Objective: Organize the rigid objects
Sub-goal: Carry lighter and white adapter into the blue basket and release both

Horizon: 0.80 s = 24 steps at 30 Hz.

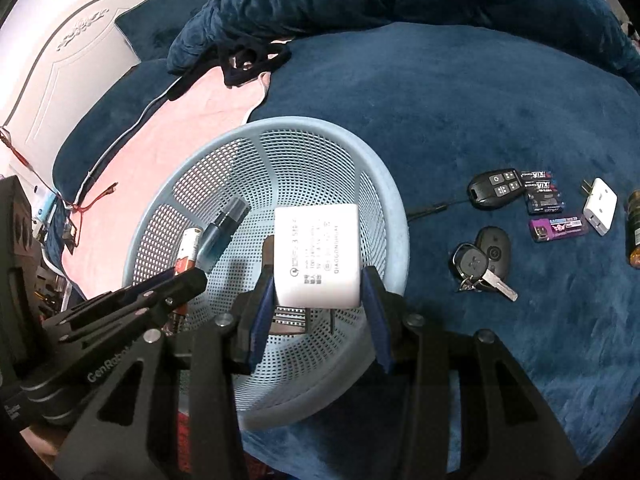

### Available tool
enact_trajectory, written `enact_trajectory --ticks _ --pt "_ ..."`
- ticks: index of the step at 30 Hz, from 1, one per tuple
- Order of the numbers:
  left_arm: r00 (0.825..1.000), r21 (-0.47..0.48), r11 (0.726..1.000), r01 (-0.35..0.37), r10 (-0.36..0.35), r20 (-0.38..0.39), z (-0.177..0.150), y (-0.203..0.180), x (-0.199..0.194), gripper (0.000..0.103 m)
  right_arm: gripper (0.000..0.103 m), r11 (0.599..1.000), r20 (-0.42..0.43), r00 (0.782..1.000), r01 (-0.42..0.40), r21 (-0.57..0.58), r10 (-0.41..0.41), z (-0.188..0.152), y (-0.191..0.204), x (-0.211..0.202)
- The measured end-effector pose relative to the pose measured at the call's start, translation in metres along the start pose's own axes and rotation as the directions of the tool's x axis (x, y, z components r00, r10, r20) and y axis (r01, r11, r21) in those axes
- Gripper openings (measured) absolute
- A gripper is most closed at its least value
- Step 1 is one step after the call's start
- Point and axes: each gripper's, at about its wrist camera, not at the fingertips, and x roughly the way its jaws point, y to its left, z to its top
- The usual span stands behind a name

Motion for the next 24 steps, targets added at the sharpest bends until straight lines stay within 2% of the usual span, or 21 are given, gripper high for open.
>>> enact_trajectory --ticks 14,16,17,18,21,23,24 --pt "1.000 -0.002 1.000 -0.024 0.024 0.002 0.001 0.000 -0.001 0.024 0.045 1.000 0.004 1.000 -0.010 0.009 0.010 0.001 -0.001 0.000" --pt "0.999 -0.017 0.999 -0.032 0.032 0.008 0.001 0.002 -0.001 0.047 0.047 1.000 0.021 1.000 -0.022 0.023 0.021 0.002 -0.003 -0.003" --pt "0.999 -0.027 0.999 -0.035 0.035 0.012 0.002 0.004 -0.002 0.070 0.053 0.999 0.028 0.999 -0.019 0.027 0.019 0.003 -0.003 -0.004" --pt "0.999 -0.044 0.998 -0.037 0.038 0.017 0.002 0.006 -0.003 0.088 0.056 0.999 0.035 0.999 -0.012 0.030 0.011 0.003 -0.003 -0.005" --pt "0.997 -0.079 0.994 -0.070 0.071 0.020 0.004 0.014 -0.004 0.102 0.073 0.999 0.059 0.998 -0.008 0.049 0.005 0.004 -0.007 -0.009" --pt "0.996 -0.086 0.993 -0.086 0.087 0.011 0.005 0.017 -0.003 0.102 0.093 0.997 0.076 0.997 -0.015 0.070 0.010 0.005 -0.010 -0.012" --pt "0.995 -0.085 0.992 -0.094 0.096 0.009 0.005 0.018 -0.003 0.102 0.095 0.997 0.089 0.996 -0.017 0.081 0.010 0.004 -0.011 -0.013"
